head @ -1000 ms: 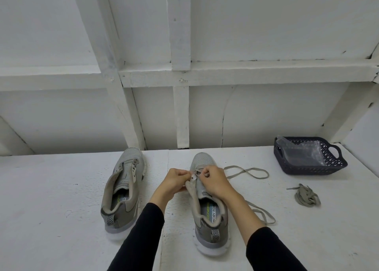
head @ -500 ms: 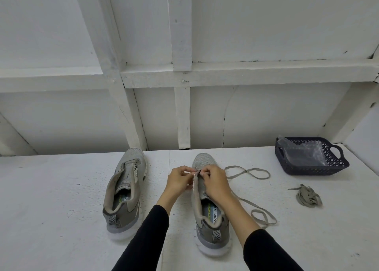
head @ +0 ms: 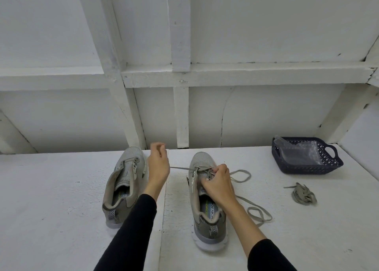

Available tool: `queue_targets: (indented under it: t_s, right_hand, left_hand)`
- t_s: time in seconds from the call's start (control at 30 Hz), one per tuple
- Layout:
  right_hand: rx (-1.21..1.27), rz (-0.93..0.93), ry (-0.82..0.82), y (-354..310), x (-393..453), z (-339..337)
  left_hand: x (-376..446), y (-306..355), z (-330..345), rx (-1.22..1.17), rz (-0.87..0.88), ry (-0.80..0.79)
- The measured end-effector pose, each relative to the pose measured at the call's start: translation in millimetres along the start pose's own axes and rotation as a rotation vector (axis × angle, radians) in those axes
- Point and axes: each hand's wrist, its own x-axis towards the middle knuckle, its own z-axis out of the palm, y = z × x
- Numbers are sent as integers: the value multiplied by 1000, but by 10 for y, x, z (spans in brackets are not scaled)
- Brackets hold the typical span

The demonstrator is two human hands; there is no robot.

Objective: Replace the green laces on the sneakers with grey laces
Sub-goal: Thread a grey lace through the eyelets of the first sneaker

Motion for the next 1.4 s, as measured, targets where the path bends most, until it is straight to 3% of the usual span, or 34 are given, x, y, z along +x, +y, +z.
queue_targets:
  t_s: [0.07, 0.1, 0.13, 0.2, 0.27, 0.33, 0.4, 0.47, 0.5, 0.53, 0.63, 0.67, 0.77, 0.87, 0.97, 1.03, 1.1, 1.2, 1.33, 1.4]
  right_hand:
    - [33, 22, 4, -6, -10, 1]
    - [41, 30, 10, -15, -16, -3]
    - [50, 40, 15, -25, -21, -7]
    - [75, 57, 21, -38, -25, -8]
    - [100, 71, 32, -40, -28, -10]
    - [117, 78, 37, -40, -29, -13]
    - [130, 82, 36, -36, -26, -12]
    - [147, 88, 39, -29, -19, -10]
    - [154, 89, 43, -25, -16, -7]
    - [160, 89, 46, -22, -14, -6]
    - [172, 92, 53, -18, -12, 0]
    - [175, 95, 54, -17, -12, 1]
    - [186, 104, 60, -15, -3, 1]
    - [200, 110, 61, -11, 7, 11]
    - [208, 98, 62, -1, 10, 11]
    - [210, 95, 54, 3, 11, 10]
    - [222, 96, 48, 7, 15, 16]
    - [234, 91, 40, 16, 19, 21]
    - [180, 30, 32, 35, 26, 29]
    - [123, -16, 13, 34, 31, 35]
  left_hand:
    - [41, -93, -65, 603, 291, -107]
    - [32, -108, -68, 846, 338, -195]
    - [6, -115, -50, 1003, 323, -293]
    - [-68, -122, 20, 1020, 205, -450]
    - [-151, -128, 80, 689, 95, -475]
    - [-184, -87, 100, 94, -88, -435]
    - [-177, 4, 102, -463, -292, -330]
    - [-146, 84, 78, -726, -347, -184]
    - [-124, 98, 50, -645, -291, -119]
    - [-97, 94, 20, -419, -182, -89]
    - [-66, -19, -83, 594, 204, -99]
    - [-64, -40, -99, 786, 275, -141]
    - [-52, -114, -23, 986, 341, -356]
    - [-94, -196, 62, 763, 164, -394]
    - [-97, -172, 67, 109, -121, -384]
    - [-60, -65, 32, -341, -289, -272]
    - [-15, -32, -7, -484, -321, -92]
    - [-34, -121, -20, 15, -88, -48]
    - [-122, -331, 76, 644, 196, -313]
    - [-182, -360, 142, 760, 328, -379]
